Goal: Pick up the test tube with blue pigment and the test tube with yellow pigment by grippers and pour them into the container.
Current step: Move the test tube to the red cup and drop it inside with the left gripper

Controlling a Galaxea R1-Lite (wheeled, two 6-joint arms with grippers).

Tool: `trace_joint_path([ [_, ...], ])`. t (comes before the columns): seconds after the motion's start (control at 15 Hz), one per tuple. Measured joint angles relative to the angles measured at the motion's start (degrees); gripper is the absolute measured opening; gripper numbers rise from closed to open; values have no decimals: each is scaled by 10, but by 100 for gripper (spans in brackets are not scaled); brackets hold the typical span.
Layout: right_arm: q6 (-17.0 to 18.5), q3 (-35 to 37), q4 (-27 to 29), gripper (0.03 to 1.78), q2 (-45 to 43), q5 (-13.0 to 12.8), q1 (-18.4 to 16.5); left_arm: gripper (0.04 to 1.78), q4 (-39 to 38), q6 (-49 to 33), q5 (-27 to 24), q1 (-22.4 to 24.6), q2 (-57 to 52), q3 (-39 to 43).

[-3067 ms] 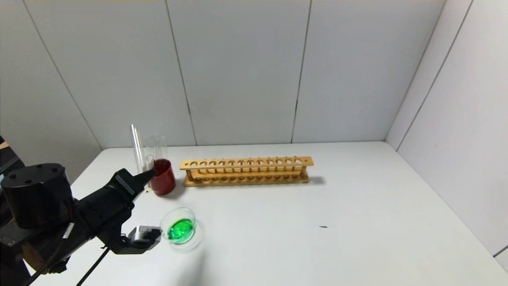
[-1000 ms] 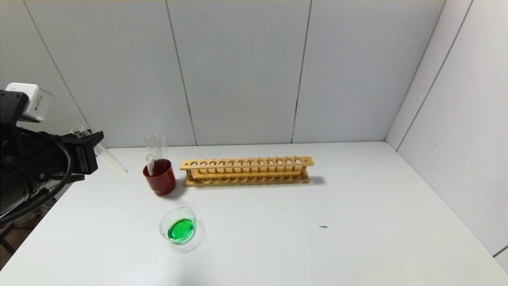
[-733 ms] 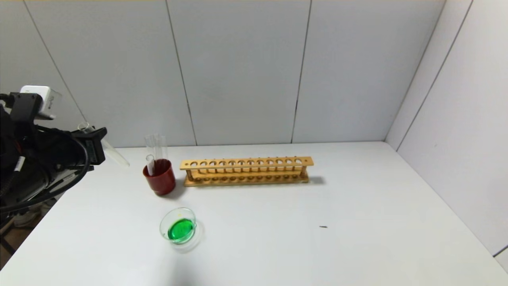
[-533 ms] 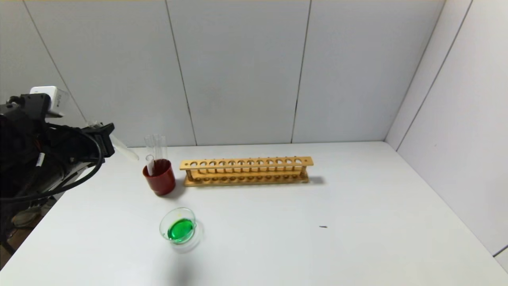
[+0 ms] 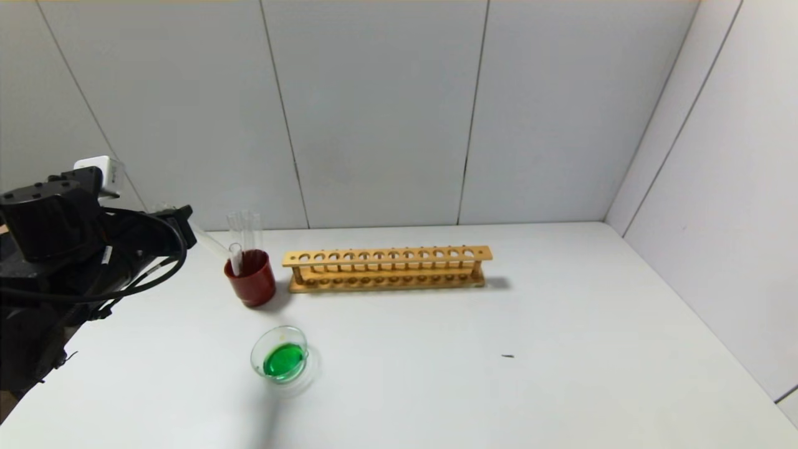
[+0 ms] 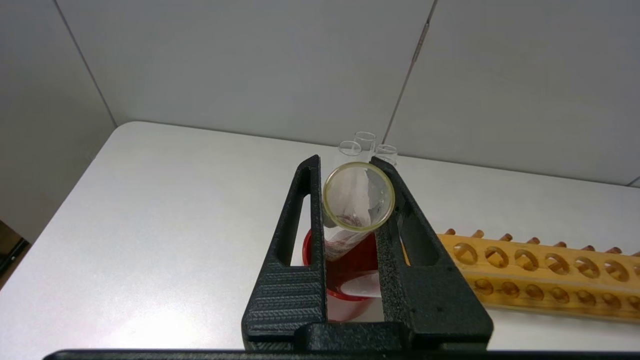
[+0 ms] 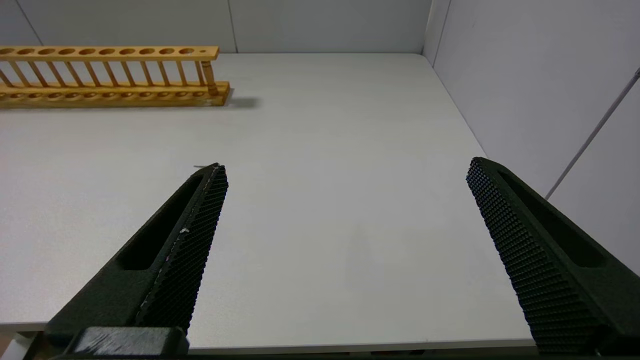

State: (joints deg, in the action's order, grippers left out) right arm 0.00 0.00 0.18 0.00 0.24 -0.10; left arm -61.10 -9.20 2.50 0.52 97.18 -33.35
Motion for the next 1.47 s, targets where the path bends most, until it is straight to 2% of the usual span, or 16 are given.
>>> trace_joint_path([
  [0.33, 0, 0, 0, 175, 0, 0, 0, 34, -62, -14, -2, 0, 46, 4],
  [1.47, 0, 0, 0, 175, 0, 0, 0, 33, -77, -24, -3, 0, 130, 7],
])
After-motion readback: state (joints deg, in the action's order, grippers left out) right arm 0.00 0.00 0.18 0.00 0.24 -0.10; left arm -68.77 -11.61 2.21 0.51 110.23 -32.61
